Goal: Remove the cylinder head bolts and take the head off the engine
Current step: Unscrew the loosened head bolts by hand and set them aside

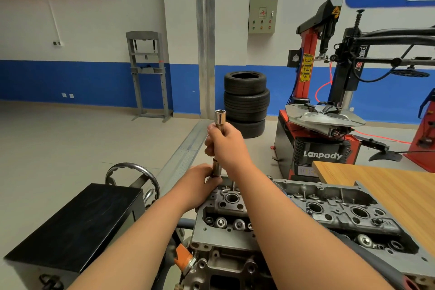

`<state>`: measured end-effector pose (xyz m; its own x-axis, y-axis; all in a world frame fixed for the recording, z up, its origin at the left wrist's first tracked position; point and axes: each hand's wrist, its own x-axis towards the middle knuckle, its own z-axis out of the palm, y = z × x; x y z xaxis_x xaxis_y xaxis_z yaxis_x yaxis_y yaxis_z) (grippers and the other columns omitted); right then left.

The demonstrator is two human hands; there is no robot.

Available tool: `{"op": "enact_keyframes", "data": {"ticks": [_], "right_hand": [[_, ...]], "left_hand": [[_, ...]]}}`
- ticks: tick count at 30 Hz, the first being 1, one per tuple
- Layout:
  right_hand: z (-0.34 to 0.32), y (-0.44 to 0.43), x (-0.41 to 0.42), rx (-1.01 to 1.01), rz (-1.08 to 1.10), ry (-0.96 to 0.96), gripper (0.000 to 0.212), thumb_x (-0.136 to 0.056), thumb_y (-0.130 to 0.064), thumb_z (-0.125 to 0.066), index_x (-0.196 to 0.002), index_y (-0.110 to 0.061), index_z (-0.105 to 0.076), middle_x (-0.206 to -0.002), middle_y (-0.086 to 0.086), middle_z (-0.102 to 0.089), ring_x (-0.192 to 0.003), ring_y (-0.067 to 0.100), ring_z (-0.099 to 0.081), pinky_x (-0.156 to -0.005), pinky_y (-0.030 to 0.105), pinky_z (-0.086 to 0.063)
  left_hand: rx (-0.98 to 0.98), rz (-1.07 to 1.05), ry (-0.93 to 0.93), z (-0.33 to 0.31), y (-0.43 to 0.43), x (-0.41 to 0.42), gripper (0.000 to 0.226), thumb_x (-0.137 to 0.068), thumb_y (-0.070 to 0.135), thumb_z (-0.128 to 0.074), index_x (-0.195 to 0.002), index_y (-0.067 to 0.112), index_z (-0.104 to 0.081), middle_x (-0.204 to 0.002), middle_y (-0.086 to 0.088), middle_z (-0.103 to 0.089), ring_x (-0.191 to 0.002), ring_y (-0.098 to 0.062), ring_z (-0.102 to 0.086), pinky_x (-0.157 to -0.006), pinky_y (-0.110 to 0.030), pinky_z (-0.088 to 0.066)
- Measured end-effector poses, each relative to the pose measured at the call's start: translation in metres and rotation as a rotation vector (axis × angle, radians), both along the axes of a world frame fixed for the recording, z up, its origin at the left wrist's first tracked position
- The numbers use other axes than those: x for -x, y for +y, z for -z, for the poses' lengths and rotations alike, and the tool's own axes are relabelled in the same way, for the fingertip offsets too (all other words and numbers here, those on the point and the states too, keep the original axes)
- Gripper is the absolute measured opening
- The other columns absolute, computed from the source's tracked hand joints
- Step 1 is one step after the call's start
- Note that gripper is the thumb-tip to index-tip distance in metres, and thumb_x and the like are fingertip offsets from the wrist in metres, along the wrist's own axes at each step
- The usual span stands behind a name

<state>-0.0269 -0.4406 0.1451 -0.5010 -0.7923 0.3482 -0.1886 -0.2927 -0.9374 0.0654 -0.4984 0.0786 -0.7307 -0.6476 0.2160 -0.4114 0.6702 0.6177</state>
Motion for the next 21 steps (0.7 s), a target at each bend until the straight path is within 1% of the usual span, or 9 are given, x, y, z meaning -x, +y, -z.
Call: {"op": "enact_keyframes", "data": {"ticks": [2, 4, 8, 13, 15, 17, 18, 19, 21], "right_hand": [[-0.007, -0.004, 0.001, -0.065, -0.02, -0.016, 0.023, -0.096, -0.029, -0.052, -0.077, -0.017, -0.052, -0.058, -0.005, -0.047, -0.054, 0.013, -0.043, -0.057, 0.03, -0.041], [-0.005, -0.007, 0.001, -0.091, -0.015, 0.004, 0.028, -0.096, -0.034, -0.052, -0.073, -0.018, -0.047, -0.055, -0.006, -0.043, -0.053, 0.013, -0.038, -0.058, 0.034, -0.038], [-0.001, -0.008, 0.007, -0.078, -0.087, -0.04, 0.037, -0.094, -0.04, -0.053, -0.064, -0.022, -0.039, -0.048, -0.009, -0.037, -0.044, 0.01, -0.032, -0.049, 0.029, -0.032], [-0.009, -0.01, 0.012, -0.141, -0.236, -0.087, 0.04, -0.097, -0.035, -0.049, -0.062, -0.023, -0.034, -0.047, -0.009, -0.032, -0.042, 0.011, -0.026, -0.048, 0.028, -0.028], [-0.013, -0.012, 0.009, -0.194, -0.203, 0.071, 0.036, -0.097, -0.036, -0.049, -0.066, -0.02, -0.04, -0.05, -0.006, -0.04, -0.044, 0.013, -0.037, -0.052, 0.033, -0.038], [-0.014, -0.01, 0.009, -0.303, -0.043, 0.455, 0.029, -0.095, -0.039, -0.05, -0.078, -0.015, -0.048, -0.065, 0.0, -0.053, -0.058, 0.018, -0.053, -0.062, 0.039, -0.048], [-0.012, -0.008, 0.011, -0.369, 0.036, 0.64, 0.028, -0.094, -0.04, -0.052, -0.083, -0.014, -0.049, -0.072, 0.003, -0.057, -0.066, 0.02, -0.056, -0.063, 0.039, -0.048], [-0.009, -0.007, 0.013, -0.415, 0.093, 0.745, 0.027, -0.092, -0.042, -0.055, -0.083, -0.017, -0.047, -0.076, 0.002, -0.058, -0.068, 0.019, -0.055, -0.061, 0.036, -0.045], [-0.002, 0.0, 0.016, -0.421, 0.15, 0.761, 0.03, -0.089, -0.044, -0.059, -0.075, -0.023, -0.043, -0.073, -0.001, -0.055, -0.065, 0.013, -0.051, -0.053, 0.029, -0.037]], "left_hand": [[-0.005, -0.041, 0.028, 0.003, 0.001, 0.001, 0.017, -0.095, 0.033, -0.056, -0.105, 0.021, -0.063, -0.109, 0.005, -0.063, -0.105, -0.014, -0.057, -0.088, -0.03, -0.044], [-0.02, -0.09, 0.053, 0.005, 0.001, 0.001, 0.013, -0.093, 0.036, -0.06, -0.099, 0.024, -0.063, -0.105, 0.007, -0.063, -0.102, -0.013, -0.056, -0.081, -0.026, -0.04], [-0.033, -0.144, 0.063, 0.006, 0.0, 0.004, 0.013, -0.087, 0.041, -0.066, -0.086, 0.03, -0.059, -0.097, 0.01, -0.06, -0.095, -0.012, -0.055, -0.074, -0.025, -0.037], [-0.06, -0.194, 0.092, 0.009, -0.001, 0.006, 0.023, -0.083, 0.047, -0.069, -0.089, 0.026, -0.062, -0.095, 0.009, -0.061, -0.091, -0.013, -0.057, -0.071, -0.026, -0.039], [-0.078, -0.224, 0.119, 0.011, -0.003, 0.006, 0.024, -0.081, 0.046, -0.071, -0.088, 0.026, -0.061, -0.093, 0.009, -0.061, -0.089, -0.013, -0.058, -0.071, -0.026, -0.041], [-0.081, -0.238, 0.142, 0.013, -0.004, 0.005, 0.023, -0.081, 0.044, -0.072, -0.086, 0.027, -0.059, -0.091, 0.009, -0.061, -0.087, -0.013, -0.058, -0.071, -0.027, -0.043], [-0.083, -0.236, 0.154, 0.014, -0.005, 0.005, 0.022, -0.081, 0.044, -0.072, -0.084, 0.028, -0.058, -0.09, 0.009, -0.061, -0.085, -0.012, -0.058, -0.07, -0.027, -0.044], [-0.085, -0.228, 0.164, 0.014, -0.006, 0.005, 0.021, -0.08, 0.043, -0.072, -0.081, 0.029, -0.057, -0.088, 0.008, -0.061, -0.084, -0.012, -0.058, -0.069, -0.027, -0.044], [-0.083, -0.198, 0.161, 0.015, -0.007, 0.006, 0.02, -0.08, 0.043, -0.072, -0.08, 0.029, -0.057, -0.087, 0.007, -0.061, -0.082, -0.012, -0.058, -0.068, -0.028, -0.046]]}}
